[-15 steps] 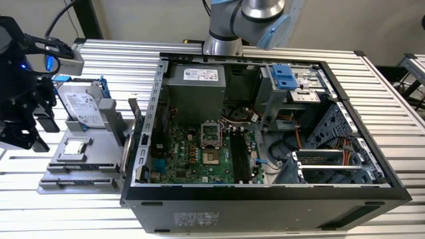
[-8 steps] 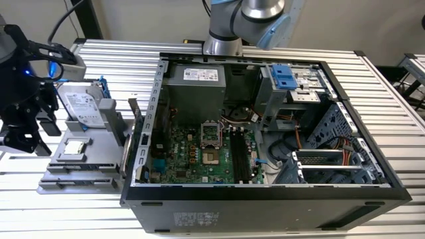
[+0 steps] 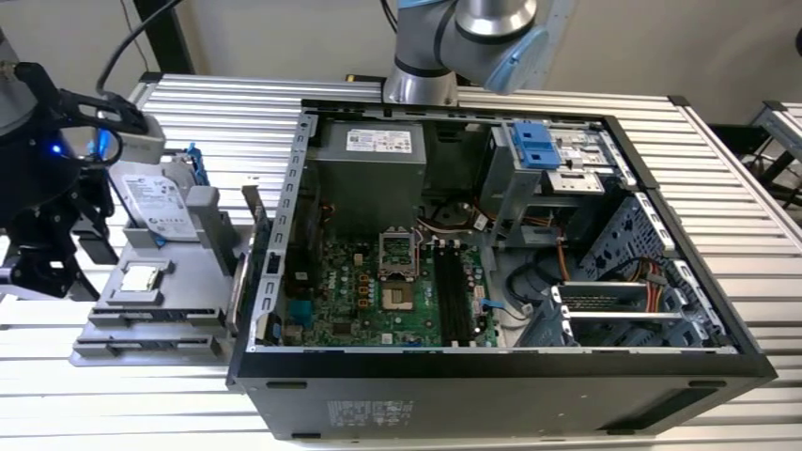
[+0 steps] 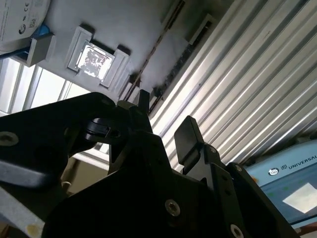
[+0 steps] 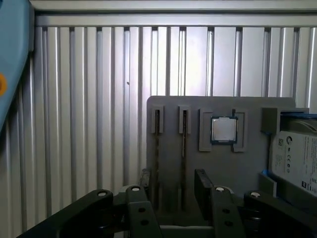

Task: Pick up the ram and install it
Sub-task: 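Pick up the ram and move it above insertion slot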

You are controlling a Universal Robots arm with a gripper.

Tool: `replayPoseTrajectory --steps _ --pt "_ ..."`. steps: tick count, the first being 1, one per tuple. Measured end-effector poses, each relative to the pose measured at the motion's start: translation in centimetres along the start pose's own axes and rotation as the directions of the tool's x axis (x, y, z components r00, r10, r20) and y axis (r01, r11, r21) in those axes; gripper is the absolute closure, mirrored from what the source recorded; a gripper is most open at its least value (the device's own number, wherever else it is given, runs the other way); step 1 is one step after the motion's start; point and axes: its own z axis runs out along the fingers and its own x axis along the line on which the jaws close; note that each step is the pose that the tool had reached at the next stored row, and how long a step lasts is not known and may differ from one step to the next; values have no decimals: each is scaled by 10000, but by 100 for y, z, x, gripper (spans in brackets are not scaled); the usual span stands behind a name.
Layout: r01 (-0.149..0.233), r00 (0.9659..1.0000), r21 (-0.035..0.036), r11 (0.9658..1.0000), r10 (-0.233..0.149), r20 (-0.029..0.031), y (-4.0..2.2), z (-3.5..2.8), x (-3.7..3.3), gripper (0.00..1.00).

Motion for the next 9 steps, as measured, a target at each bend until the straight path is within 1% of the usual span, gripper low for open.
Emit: replayPoseTrajectory --steps 5,7,8,9 --pt "-91 10000 -4 10000 91 3 -3 58 49 0" --pt "-108 9999 -2 9999 108 5 -12 94 68 0" --pt "-117 9999 -4 9999 117 4 -23 126 80 0" --pt "-124 9999 -5 9999 124 4 -29 144 82 0"
